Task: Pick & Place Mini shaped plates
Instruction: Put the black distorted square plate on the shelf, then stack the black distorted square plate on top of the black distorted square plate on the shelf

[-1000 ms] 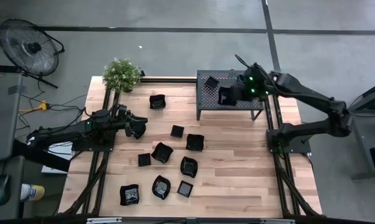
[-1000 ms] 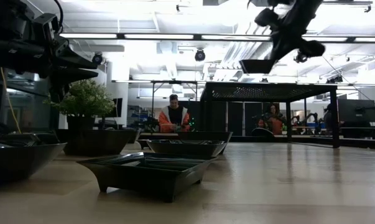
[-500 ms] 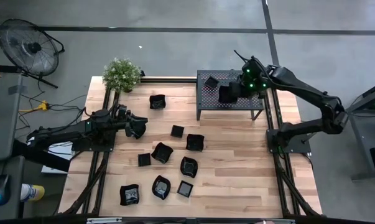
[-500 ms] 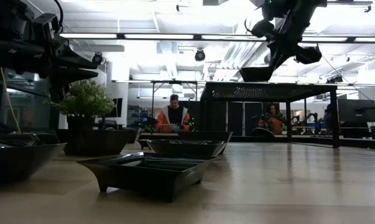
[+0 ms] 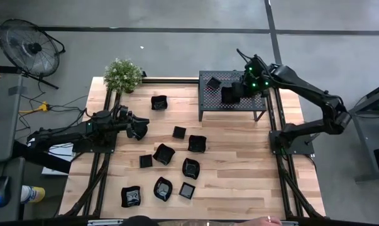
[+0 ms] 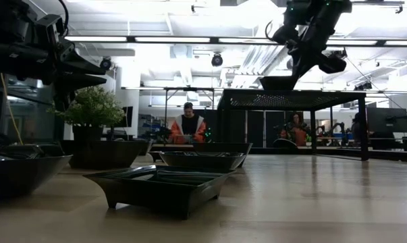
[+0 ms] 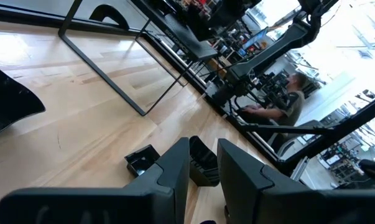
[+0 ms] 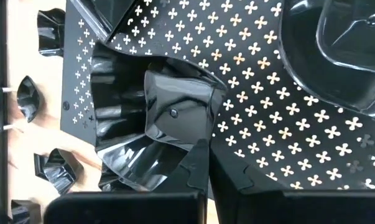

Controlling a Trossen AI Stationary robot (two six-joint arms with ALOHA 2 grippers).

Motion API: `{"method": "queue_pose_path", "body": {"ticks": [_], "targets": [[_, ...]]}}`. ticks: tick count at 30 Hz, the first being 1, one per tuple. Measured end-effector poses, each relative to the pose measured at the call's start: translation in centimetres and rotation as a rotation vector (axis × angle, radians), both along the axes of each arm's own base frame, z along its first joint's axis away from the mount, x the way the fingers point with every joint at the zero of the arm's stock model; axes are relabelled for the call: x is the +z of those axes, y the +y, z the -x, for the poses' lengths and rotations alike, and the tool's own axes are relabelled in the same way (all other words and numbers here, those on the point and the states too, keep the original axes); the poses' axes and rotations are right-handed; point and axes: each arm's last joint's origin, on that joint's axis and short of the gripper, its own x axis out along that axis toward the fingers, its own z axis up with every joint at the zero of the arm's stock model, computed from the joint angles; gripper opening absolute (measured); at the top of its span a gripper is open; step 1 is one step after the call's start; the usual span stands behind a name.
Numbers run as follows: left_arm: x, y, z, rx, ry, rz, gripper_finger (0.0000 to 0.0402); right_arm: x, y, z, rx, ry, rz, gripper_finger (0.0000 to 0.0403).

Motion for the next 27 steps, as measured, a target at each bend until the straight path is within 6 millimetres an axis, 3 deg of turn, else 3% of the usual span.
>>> {"method": "queue_pose_path", "body": {"ticks": [16,27], "targets": [[0.0,0.0,0.0,0.0,0.0,0.0,0.0081,-0.2,-0.6,-0.1,0.004,-0.021,0.008,0.0061],[0.0,0.0,0.0,0.0,0.0,0.0,0.0081,2.1,1.1,1.4,0.009,-0.093,0.087,0.0099]]}}
